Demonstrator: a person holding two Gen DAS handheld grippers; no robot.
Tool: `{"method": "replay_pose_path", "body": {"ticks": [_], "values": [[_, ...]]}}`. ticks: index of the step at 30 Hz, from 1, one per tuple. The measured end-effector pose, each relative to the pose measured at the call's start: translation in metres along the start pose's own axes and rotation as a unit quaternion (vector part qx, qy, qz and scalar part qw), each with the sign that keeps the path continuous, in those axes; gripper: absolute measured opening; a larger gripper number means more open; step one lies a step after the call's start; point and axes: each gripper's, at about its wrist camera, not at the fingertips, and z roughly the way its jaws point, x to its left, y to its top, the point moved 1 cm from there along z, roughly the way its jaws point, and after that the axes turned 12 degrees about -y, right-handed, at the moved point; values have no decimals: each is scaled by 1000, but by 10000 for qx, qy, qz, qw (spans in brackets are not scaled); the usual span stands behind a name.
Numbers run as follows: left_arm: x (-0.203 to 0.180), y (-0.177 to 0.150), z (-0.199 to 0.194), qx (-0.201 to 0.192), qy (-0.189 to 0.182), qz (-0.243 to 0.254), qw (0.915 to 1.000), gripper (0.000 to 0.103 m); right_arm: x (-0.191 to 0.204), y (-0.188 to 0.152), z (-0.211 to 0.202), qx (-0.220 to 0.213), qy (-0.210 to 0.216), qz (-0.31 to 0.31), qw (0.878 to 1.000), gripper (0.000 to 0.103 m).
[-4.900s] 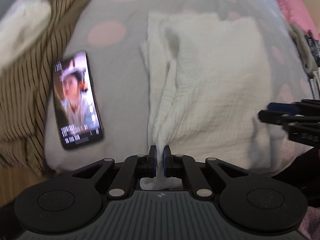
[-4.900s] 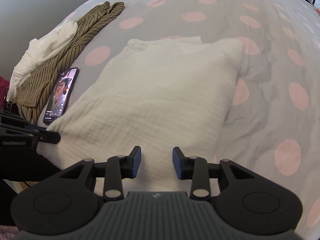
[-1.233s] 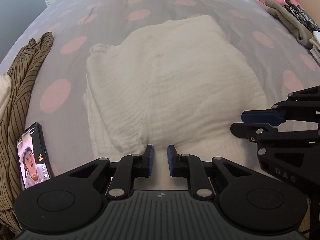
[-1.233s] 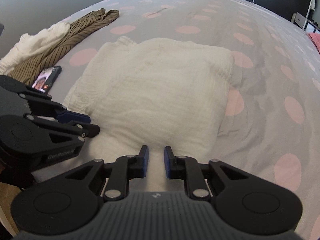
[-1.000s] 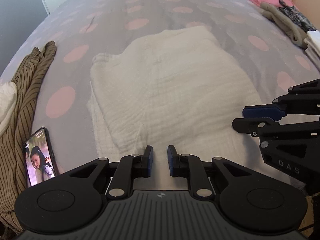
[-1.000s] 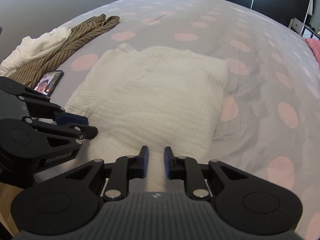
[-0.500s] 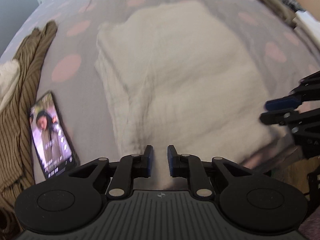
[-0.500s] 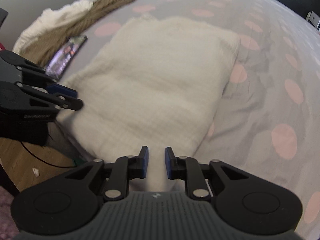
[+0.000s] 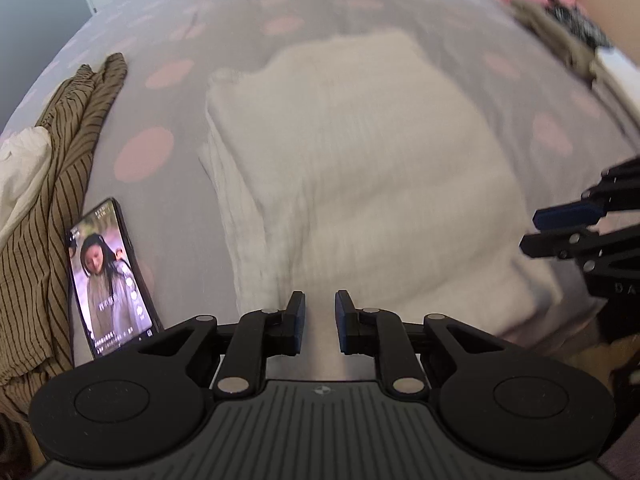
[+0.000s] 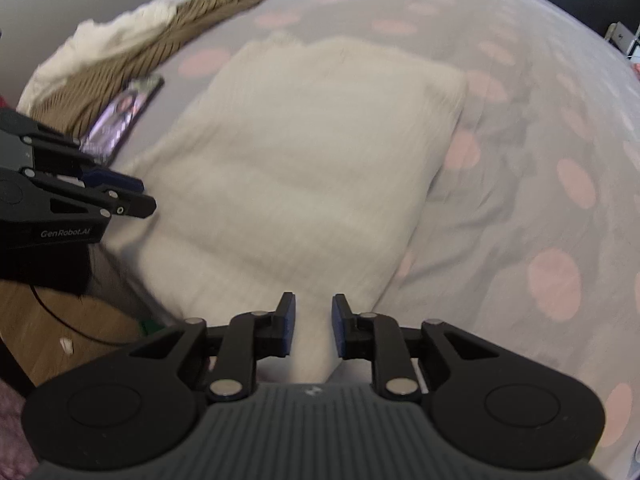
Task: Fold clothes
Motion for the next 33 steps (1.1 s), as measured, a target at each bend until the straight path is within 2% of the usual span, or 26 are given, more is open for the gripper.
{"method": "replay_pose_path", "body": {"ticks": [3, 5, 6, 8, 10, 11, 17, 21, 24, 29, 33], "values": [[9, 14, -13, -236, -222, -245, 9992, 18, -17, 18, -4, -55, -22, 330, 9994, 33], [23, 28, -23, -401, -382, -440, 9975, 37, -32, 32, -5, -16, -12, 608, 9981, 37], [29, 35, -28, -472, -397, -469, 9970, 41, -39, 39, -5, 4, -3, 749, 9972, 40], [41, 48, -34, -565, -394, -461, 9966, 45, -52, 52, -3, 32, 32, 982, 9952, 51], [54, 62, -35, -606, -438, -473, 9961, 50, -60, 64, 0, 17, -14, 1011, 9949, 53], [59, 67, -33, -589, -499, -484, 9958, 53, -64, 69, 1, 6, -48, 1002, 9950, 58], [90, 88, 2, -280, -886, -609, 9938, 57, -84, 96, 23, 138, 70, 1206, 9926, 61], [107, 91, 31, -23, -936, -840, 9921, 57, -94, 102, 44, 283, 141, 1470, 9886, 61], [120, 89, 45, -130, -792, -1107, 9906, 57, -96, 103, 60, 407, 218, 1591, 9862, 61], [128, 84, 68, -204, -1155, -1661, 9791, 57, -103, 104, 85, 620, 550, 2009, 9761, 61], [118, 78, 76, -514, -908, -1823, 9777, 65, -112, 106, 102, 724, 816, 2477, 9627, 62]]}}
